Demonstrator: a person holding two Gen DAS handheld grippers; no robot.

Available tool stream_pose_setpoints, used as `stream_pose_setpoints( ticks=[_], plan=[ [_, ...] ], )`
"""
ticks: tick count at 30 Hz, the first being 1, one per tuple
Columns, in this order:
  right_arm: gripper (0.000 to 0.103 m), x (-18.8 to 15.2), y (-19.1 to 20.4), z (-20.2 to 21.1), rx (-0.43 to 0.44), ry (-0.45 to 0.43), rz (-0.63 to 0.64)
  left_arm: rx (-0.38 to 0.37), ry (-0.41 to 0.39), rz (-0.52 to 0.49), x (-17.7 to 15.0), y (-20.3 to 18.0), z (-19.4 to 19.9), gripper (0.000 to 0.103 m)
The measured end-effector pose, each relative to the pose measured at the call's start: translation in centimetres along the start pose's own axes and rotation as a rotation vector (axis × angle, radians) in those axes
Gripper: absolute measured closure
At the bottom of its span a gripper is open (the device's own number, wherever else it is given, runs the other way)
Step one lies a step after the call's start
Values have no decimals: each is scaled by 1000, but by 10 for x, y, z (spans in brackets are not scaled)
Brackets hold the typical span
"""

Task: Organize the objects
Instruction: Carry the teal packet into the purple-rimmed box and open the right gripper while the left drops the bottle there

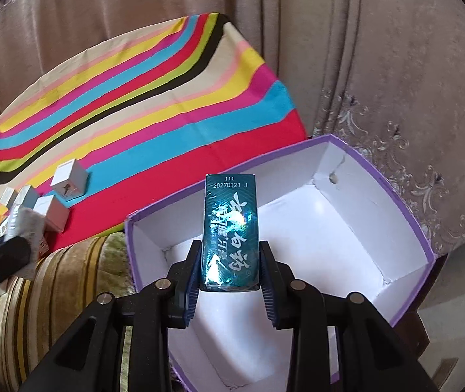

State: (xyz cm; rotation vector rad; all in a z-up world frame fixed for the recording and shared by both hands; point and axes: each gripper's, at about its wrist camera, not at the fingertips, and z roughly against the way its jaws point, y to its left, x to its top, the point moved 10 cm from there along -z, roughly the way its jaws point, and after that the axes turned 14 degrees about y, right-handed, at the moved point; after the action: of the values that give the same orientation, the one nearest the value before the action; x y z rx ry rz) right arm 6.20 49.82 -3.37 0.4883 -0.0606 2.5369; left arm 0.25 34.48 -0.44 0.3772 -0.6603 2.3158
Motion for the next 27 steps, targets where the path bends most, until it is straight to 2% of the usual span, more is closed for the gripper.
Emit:
stream_pose_setpoints(
  ticks=[6,7,9,11,15,17,19,22,24,27],
  plan=[
    [68,-2,-16,6,13,-17,-54,-52,13,-34,11,-23,-18,73],
    [68,-2,-18,7,14,-18,-61,-71,16,-39,12,-27,-20,70],
    [67,-2,-21,7,26,-18,-72,-74,15,-44,14,-30,-21,55],
    [65,-3,-23,7,42,-16,-82,-60,-12,-54,14,-31,-15,34],
    [58,-3,-23,9,58,-24,-83,-53,-60,-70,15,-30,-1,30],
    [58,-2,-20,11,67,-31,-74,-33,-78,-68,17,-29,3,26],
    [57,-1,-14,13,89,-30,-61,29,-96,-62,17,-24,11,25],
    [57,-1,-7,17,73,-37,-41,130,-136,-32,17,-14,26,24],
    [57,-1,-3,19,80,-38,-29,164,-155,-16,14,-8,35,21],
    [51,-3,0,21,47,-26,-31,240,-215,-52,8,-2,49,16]
  ],
)
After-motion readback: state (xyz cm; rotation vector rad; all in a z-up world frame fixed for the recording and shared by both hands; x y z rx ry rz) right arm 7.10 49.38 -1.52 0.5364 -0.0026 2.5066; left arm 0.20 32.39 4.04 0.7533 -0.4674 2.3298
